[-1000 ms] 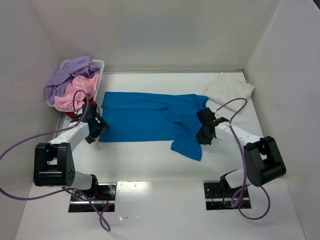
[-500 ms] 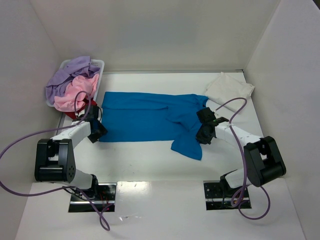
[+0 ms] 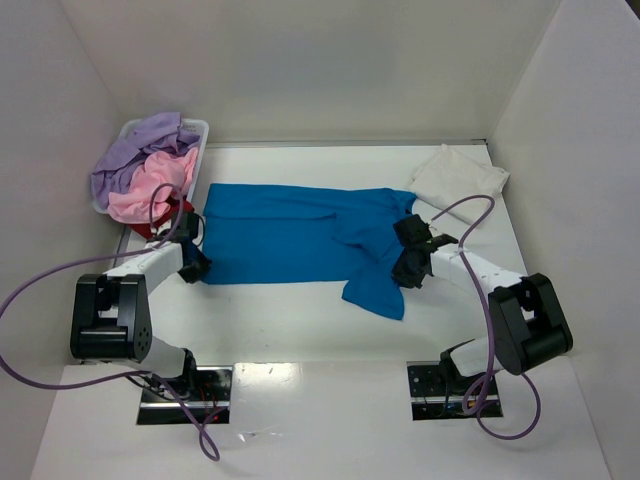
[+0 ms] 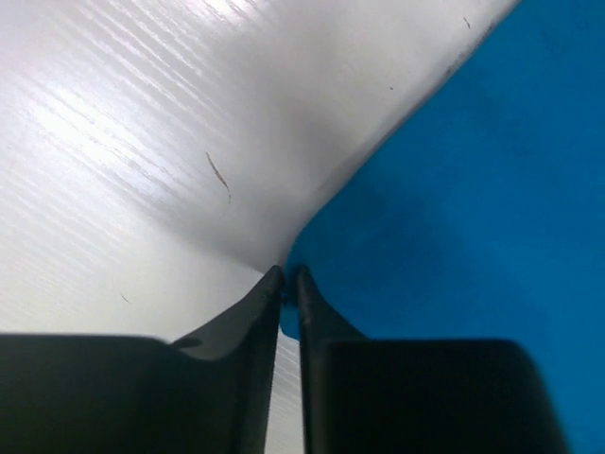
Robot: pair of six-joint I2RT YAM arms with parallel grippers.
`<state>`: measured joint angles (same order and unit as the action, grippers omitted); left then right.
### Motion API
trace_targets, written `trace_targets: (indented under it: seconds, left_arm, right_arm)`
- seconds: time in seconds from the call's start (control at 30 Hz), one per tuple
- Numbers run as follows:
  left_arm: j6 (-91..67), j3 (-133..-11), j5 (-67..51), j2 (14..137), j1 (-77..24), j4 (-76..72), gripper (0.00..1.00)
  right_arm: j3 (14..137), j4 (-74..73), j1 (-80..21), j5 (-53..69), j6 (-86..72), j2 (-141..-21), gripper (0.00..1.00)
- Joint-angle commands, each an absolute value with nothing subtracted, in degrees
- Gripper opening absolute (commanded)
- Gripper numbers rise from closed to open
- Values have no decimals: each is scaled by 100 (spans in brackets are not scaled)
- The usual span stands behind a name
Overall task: Fold and stack the t-shirts
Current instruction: Grap the side of the flattened tshirt closest away from the robot with both arms, then fold the other side of the tshirt into a rectangle
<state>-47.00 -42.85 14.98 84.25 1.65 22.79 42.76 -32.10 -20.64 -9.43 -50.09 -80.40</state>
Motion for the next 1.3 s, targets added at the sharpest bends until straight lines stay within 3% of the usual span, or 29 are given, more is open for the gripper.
trace_targets:
  seconds: [0.0,0.07,0.53,0.7,1.27]
  left_arm:
    - [-4790,-4236,1600,8429,141,2425,16]
    - [-4851,-4289,1652,8289,141,2513,0]
    - [-3902,-5747,1195,7479,141,2725,0]
    - [-3771,-6134,1143,8050,141,2514,0]
    - [-3586,-7892,1213,10229,396,1898,0]
  right_arm:
    - [4447,-3041,-2109,-1011,-5045,-7875,20]
    - [4447,-3041,-2109,-1011,-5045,-7822,20]
    - [5536,-3094,-1794,-896,-4747,-7567,5]
    - [6020,-2865,-1416,-896,-4526,-7857,0]
    - [7812,-2347,-949,-686,-4008,-9729,0]
